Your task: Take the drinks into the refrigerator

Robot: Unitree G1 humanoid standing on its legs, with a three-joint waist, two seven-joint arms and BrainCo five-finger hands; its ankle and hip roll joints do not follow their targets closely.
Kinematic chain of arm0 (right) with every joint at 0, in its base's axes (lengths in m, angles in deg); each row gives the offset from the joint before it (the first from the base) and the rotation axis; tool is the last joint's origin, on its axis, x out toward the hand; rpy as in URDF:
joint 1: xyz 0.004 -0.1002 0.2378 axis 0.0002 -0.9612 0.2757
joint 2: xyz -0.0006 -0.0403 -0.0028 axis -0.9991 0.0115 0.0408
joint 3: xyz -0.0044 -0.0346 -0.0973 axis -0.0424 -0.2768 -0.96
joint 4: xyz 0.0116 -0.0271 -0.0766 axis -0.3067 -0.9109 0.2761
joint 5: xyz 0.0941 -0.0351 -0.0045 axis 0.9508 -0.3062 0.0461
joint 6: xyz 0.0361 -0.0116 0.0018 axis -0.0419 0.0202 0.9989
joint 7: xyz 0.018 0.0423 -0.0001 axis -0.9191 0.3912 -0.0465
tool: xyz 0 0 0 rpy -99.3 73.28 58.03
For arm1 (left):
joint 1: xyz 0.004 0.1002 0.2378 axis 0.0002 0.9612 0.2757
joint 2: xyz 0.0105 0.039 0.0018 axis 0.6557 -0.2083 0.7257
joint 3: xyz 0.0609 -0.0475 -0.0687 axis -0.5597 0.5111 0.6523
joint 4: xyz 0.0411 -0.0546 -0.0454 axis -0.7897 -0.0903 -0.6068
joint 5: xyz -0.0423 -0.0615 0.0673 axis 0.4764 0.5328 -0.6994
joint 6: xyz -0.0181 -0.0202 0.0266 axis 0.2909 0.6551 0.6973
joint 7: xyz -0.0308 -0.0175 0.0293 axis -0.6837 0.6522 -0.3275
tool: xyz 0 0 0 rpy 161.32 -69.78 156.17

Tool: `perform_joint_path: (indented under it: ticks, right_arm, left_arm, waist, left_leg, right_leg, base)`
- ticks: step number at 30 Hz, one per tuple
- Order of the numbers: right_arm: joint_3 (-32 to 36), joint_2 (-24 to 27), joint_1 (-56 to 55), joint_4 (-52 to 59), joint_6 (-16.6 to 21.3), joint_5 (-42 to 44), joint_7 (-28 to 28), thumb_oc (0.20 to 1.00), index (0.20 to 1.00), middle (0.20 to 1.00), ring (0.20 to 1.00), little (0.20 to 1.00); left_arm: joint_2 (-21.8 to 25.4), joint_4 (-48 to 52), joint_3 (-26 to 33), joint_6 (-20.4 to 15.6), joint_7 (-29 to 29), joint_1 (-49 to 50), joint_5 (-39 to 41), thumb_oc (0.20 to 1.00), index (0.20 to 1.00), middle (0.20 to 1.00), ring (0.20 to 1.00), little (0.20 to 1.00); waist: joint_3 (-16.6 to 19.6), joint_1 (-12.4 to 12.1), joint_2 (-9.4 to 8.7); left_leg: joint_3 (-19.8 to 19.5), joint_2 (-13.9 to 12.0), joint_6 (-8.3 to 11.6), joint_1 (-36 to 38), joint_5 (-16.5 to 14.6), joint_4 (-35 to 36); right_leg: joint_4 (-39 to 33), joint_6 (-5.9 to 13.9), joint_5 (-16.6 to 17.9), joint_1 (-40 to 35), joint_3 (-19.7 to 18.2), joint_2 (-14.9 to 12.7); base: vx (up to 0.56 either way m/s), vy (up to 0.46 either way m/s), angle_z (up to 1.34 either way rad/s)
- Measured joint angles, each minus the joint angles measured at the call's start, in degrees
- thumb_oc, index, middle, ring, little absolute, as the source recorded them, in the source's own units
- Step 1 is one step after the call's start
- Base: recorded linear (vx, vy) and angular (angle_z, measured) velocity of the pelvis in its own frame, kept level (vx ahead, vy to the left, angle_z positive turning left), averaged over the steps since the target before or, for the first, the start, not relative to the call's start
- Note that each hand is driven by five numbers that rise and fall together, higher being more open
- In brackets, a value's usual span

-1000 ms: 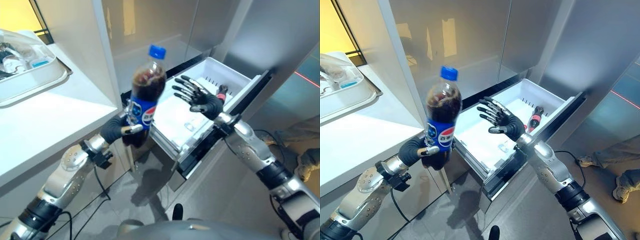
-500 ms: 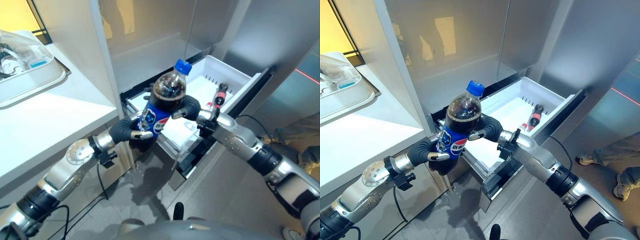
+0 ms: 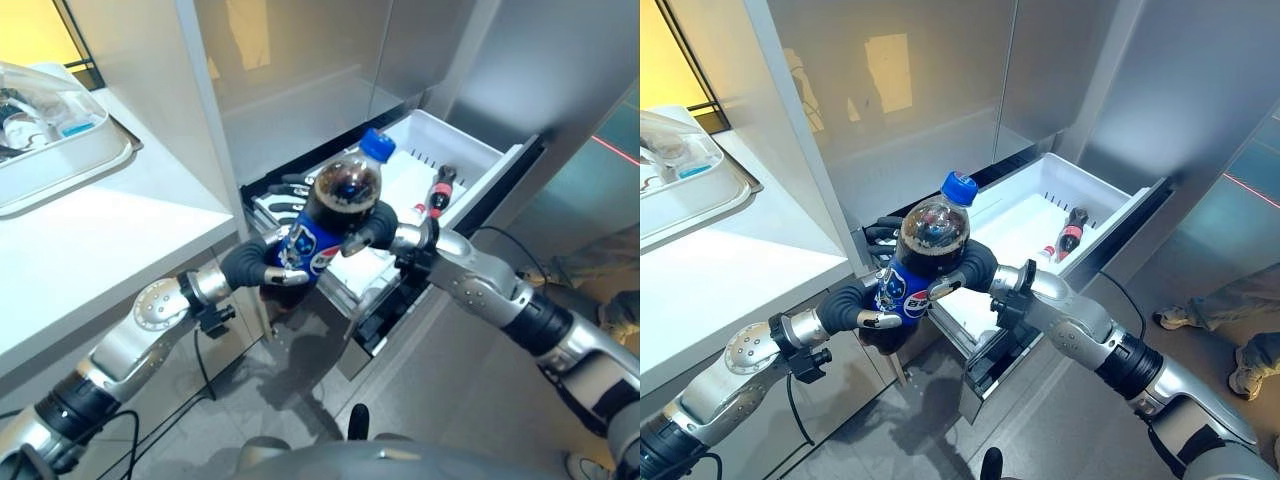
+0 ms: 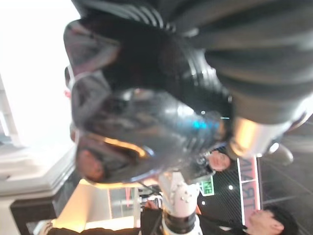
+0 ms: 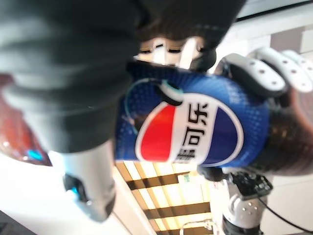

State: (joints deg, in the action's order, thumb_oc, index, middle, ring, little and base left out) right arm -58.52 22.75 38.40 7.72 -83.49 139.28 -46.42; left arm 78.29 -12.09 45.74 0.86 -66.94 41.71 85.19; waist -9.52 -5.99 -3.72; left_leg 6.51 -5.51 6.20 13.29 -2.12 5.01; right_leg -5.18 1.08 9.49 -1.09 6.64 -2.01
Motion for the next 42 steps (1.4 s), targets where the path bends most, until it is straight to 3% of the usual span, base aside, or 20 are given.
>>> perform_joint_path:
  ticks: [3, 4, 5, 6, 7, 19, 20, 22, 23, 33, 38, 42]
  right_arm:
    - [0.0, 0.3, 0.0, 0.5, 0.0, 1.0, 0.0, 1.000, 1.000, 1.000, 1.000, 1.000]
    - [0.0, 0.4, 0.0, 0.5, 0.0, 1.0, 0.0, 0.900, 0.900, 0.900, 0.900, 0.900]
    - [0.0, 0.2, 0.0, 0.5, 0.0, 1.0, 0.0, 0.900, 0.900, 0.900, 0.900, 0.900]
    - [0.3, 0.1, 0.0, 0.5, 0.0, 1.0, 0.0, 0.341, 0.341, 0.341, 0.341, 0.341]
    - [0.4, 0.1, 0.0, 0.5, 0.1, 1.0, 0.0, 0.200, 0.200, 0.200, 0.200, 0.200]
    - [1.4, -0.9, -0.1, 0.5, -0.1, 1.0, -0.4, 0.200, 0.200, 0.200, 0.200, 0.200]
    - [1.4, -0.9, -0.1, 0.5, -0.1, 1.0, -0.5, 0.200, 0.200, 0.200, 0.200, 0.200]
    - [1.4, -0.9, -0.1, 0.5, -0.1, 1.0, -0.5, 0.200, 0.200, 0.200, 0.200, 0.200]
    - [1.4, -0.9, -0.1, 0.5, -0.1, 1.0, -0.5, 0.200, 0.200, 0.200, 0.200, 0.200]
    - [3.7, -4.5, -8.2, 0.9, -0.4, 1.0, -0.5, 0.200, 0.200, 0.200, 0.200, 0.200]
    - [13.9, -4.8, -23.0, 3.6, 0.4, 0.5, 0.2, 0.200, 0.200, 0.200, 0.200, 0.200]
    - [23.1, -3.5, -29.1, 1.3, 1.9, 0.4, -2.6, 0.200, 0.200, 0.200, 0.200, 0.200]
  left_arm:
    - [-0.7, 0.0, 0.0, -0.4, 0.0, 0.0, -0.5, 0.200, 0.200, 0.200, 0.200, 0.200]
    - [-0.9, 0.0, 0.0, -0.4, 0.0, 0.0, -0.6, 0.200, 0.200, 0.200, 0.200, 0.200]
    - [-1.0, -0.1, 0.0, -0.4, 0.0, 0.0, -0.6, 0.200, 0.200, 0.200, 0.200, 0.200]
    - [-1.8, -0.1, 0.5, -0.4, 0.0, 0.2, -0.6, 0.200, 0.200, 0.200, 0.200, 0.200]
    - [-2.1, -0.1, 0.6, -0.4, 0.1, 0.2, -0.6, 0.200, 0.200, 0.200, 0.200, 0.200]
    - [-4.0, -0.1, 1.2, -0.7, 0.4, 0.4, -1.1, 0.200, 0.200, 0.200, 0.200, 0.200]
    - [-4.0, -0.1, 1.2, -0.7, 0.4, 0.4, -1.1, 0.247, 0.247, 0.247, 0.247, 0.247]
    - [-4.0, -0.1, 1.3, -0.7, 0.4, 0.4, -1.1, 0.526, 0.526, 0.526, 0.526, 0.526]
    - [-4.0, -0.1, 1.3, -0.7, 0.4, 0.4, -1.1, 1.000, 1.000, 1.000, 1.000, 1.000]
    - [-4.5, 0.5, 1.8, 1.3, -1.3, 3.7, -1.6, 1.000, 1.000, 1.000, 1.000, 1.000]
    - [-4.6, 2.5, 3.2, 3.5, -3.0, 7.2, -0.6, 1.000, 1.000, 1.000, 1.000, 1.000]
    - [-4.6, 2.5, 8.3, 3.4, -3.1, 9.5, 1.9, 1.000, 1.000, 1.000, 1.000, 1.000]
  waist:
    - [0.0, -0.1, 0.07]
    - [0.0, -0.2, 0.06]
    - [0.0, -0.3, 0.08]
    - [-0.1, -0.5, 0.15]
    - [-0.1, -0.6, 0.16]
    - [-0.1, -1.1, 0.18]
    - [-0.1, -1.1, 0.17]
    - [-0.1, -1.1, 0.16]
    - [-0.1, -1.1, 0.14]
    - [0.1, -0.9, -0.10]
    - [0.2, -0.3, -0.28]
    - [0.2, 0.6, -0.30]
  left_leg:
    - [0.1, 0.0, 0.00, 0.0, 0.0, 0.0]
    - [0.2, 0.0, 0.00, 0.0, 0.0, 0.0]
    - [0.3, 0.0, 0.00, 0.0, 0.0, 0.0]
    - [0.6, 0.1, 0.00, 0.0, 0.0, 0.0]
    - [0.6, 0.1, 0.00, 0.0, 0.0, 0.0]
    - [1.1, 0.2, 0.00, 0.2, 0.0, 0.0]
    - [1.1, 0.2, 0.00, 0.2, 0.0, 0.0]
    - [1.1, 0.2, 0.00, 0.2, 0.0, 0.0]
    - [1.1, 0.2, 0.00, 0.2, 0.0, 0.0]
    - [1.2, 0.3, -0.04, 0.1, 0.0, 0.0]
    - [1.3, 0.6, -0.29, -0.2, -0.2, 0.0]
    - [1.4, 0.6, -0.41, -0.4, -0.2, 0.0]
  right_leg:
    - [0.0, 0.00, 0.0, 0.1, 0.0, 0.1]
    - [0.0, 0.00, 0.0, 0.1, 0.0, 0.1]
    - [0.0, 0.00, 0.0, 0.1, 0.0, 0.1]
    - [0.0, 0.01, 0.0, 0.3, -0.2, 0.1]
    - [0.0, 0.02, 0.0, 0.3, -0.3, 0.1]
    - [0.0, 0.01, 0.2, 0.4, -0.8, 0.2]
    - [0.0, 0.01, 0.2, 0.4, -0.8, 0.2]
    - [0.0, 0.01, 0.2, 0.4, -0.9, 0.2]
    - [0.0, 0.02, 0.2, 0.4, -0.9, 0.2]
    - [0.0, 0.00, 0.3, 0.5, -1.0, 0.1]
    - [0.0, 0.54, 0.1, 0.8, -1.1, -0.1]
    - [0.0, 0.58, 0.1, 1.1, -1.3, -0.2]
  base:
    - [0.00, 0.000, 0.00]
    - [0.00, 0.000, 0.00]
    - [0.01, 0.000, -0.07]
    - [0.01, -0.001, -0.07]
    - [0.01, -0.001, -0.07]
    - [0.00, 0.000, -0.01]
    - [0.00, 0.000, 0.00]
    - [0.00, 0.000, 0.00]
    - [0.00, 0.000, 0.00]
    - [0.00, 0.000, 0.00]
    - [0.00, 0.000, 0.00]
    - [0.00, -0.001, -0.01]
